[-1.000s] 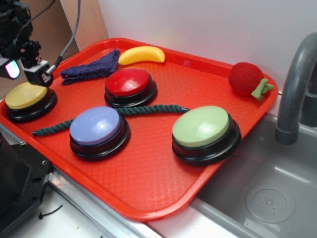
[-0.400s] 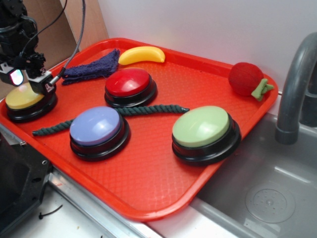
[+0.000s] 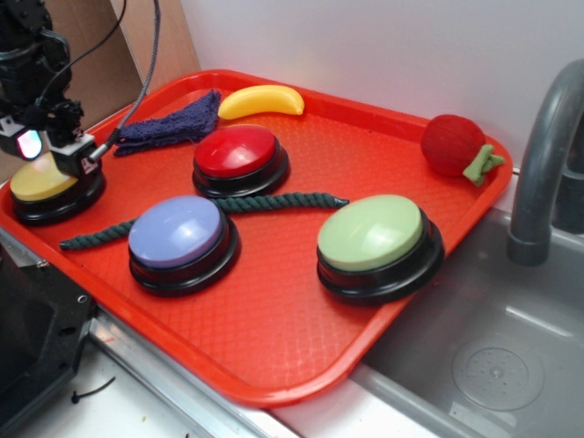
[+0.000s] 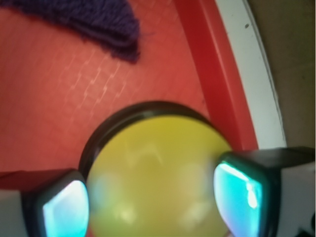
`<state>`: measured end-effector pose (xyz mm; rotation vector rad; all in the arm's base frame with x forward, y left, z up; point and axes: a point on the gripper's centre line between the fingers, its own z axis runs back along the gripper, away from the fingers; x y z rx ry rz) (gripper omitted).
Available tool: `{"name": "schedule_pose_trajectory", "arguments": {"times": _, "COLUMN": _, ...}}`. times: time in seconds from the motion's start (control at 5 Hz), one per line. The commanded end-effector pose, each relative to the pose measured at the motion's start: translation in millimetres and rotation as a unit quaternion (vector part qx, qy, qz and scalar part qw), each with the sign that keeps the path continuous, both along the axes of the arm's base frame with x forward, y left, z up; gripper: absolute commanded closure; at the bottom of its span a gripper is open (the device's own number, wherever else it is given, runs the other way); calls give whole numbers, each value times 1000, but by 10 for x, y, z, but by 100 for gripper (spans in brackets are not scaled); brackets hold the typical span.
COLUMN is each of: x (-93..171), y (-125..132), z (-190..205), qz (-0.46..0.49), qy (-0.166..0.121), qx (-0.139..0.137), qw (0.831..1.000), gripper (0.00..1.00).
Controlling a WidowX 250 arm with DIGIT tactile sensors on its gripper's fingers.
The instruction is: Push the yellow button.
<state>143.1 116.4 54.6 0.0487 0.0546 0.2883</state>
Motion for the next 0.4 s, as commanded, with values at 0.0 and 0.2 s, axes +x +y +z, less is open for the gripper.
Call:
{"name": "schedule_pose_trajectory", "arguments": {"times": 0.0, "x": 79, "y": 74, "z": 409, "qz": 9, "qy": -52, "qx": 27, "qw": 998, "gripper": 0}}
{"name": "schedule_pose_trajectory", "arguments": {"times": 0.2, "x": 133, "y": 64, "z": 511, "qz": 6, "qy": -57, "qx": 36, "qw": 998, "gripper": 0}}
